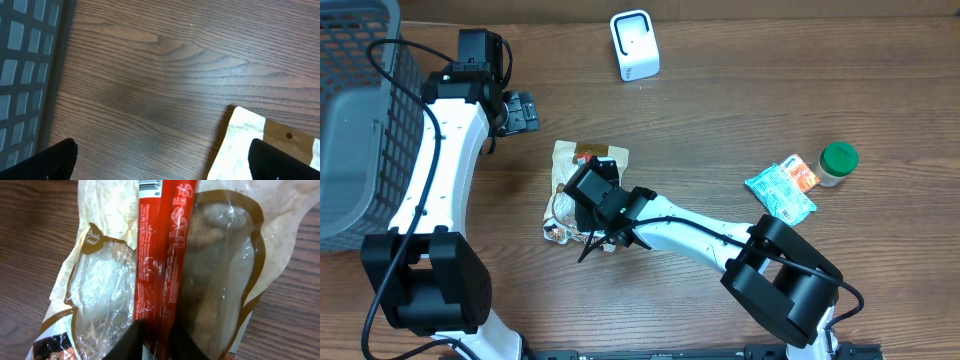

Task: Scan the item barcode
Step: 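Move the right gripper to the snack bag and grasp the red stick, then lift the red stick out and carry it toward the white scanner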

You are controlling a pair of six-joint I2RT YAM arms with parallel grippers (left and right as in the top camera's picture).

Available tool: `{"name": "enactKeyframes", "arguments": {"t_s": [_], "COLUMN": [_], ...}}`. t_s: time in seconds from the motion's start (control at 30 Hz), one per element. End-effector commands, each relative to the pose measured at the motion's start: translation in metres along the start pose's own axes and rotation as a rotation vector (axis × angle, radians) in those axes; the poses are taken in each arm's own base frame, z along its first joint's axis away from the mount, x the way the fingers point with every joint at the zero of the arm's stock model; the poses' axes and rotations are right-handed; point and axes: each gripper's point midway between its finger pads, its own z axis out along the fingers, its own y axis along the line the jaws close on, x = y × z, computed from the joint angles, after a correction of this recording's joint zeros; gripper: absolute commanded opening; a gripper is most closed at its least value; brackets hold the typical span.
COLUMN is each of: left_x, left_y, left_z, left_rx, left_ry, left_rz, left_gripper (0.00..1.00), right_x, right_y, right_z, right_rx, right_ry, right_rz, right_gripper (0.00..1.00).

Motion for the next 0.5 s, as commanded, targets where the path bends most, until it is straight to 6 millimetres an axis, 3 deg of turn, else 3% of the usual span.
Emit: {"name": "enactKeyframes", "arguments": {"t_s": [0.0,0.07,0.2,0.27,0.47], "left_x": [-0.004,-0.004,-0.004,-0.004,-0.004], "left_y": [0.003,0.003,0.003,0.003,0.003], "left_z": [0.0,0.0,0.0,0.0,0.0], "left_rx": [-0.01,-0.01,-0.01,-0.01,-0.01], "left_ry": [-0.01,-0.01,-0.01,-0.01,-0.01], "left_rz": [-0.015,-0.015,-0.015,-0.015,-0.015], "left_gripper": [1.0,1.0,1.0,1.0,1.0], "right_x": [0.016,0.016,0.006,-0.005,-0.037], "right_y": [-0.018,-0.017,-0.014,-0.013,0.001], "right_z": [0.01,0.01,0.007,-0.003,-0.069], "right_rx": [0.048,0.046,0.027,0.014,-0.093], "right_ry": [0.041,0.039,0.01,-0.011,-0.072], "right_rz": [-0.002,-0.001,0.002,0.015,-0.128], "right_gripper": [0.09,0.04,0.04,0.04,0.04]}}
